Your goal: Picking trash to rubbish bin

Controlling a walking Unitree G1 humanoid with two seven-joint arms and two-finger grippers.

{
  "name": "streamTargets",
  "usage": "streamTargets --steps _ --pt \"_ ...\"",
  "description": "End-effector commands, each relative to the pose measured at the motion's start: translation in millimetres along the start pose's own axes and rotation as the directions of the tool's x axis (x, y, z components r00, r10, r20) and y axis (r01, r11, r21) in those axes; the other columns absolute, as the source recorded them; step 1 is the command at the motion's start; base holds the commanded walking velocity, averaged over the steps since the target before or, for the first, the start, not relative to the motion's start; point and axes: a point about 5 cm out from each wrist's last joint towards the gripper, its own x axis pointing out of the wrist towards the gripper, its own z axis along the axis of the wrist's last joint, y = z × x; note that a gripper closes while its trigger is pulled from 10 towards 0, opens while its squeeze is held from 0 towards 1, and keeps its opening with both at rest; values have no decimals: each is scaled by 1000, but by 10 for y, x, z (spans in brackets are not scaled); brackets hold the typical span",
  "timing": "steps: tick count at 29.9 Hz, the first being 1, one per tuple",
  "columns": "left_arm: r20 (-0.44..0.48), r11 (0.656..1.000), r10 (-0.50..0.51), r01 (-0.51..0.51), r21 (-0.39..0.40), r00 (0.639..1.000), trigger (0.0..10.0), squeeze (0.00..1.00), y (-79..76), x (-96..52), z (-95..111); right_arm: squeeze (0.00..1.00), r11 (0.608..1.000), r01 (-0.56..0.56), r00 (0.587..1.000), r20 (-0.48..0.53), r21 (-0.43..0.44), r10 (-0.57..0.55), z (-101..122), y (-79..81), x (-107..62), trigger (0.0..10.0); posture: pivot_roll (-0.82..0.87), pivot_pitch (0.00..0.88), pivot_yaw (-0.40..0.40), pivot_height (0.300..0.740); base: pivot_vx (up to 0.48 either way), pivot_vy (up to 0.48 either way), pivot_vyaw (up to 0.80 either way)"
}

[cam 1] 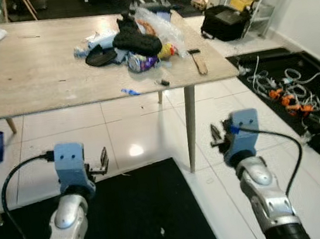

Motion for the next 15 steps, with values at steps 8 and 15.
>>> streamTargets --steps 8,15 --pt "-18 1000 -14 15 3 1000 10000 0 -43 -29 -39 0 1000 12 999 -30 2 -12 -57 -50 -40 10000 -32 131 -102 740 329 0 0" --pt "-10 1000 -26 26 1 1000 10000 0 -69 -31 -23 0 1000 17 999 -34 4 -17 -62 -82 -51 10000 -37 133 -105 740 326 0 0"
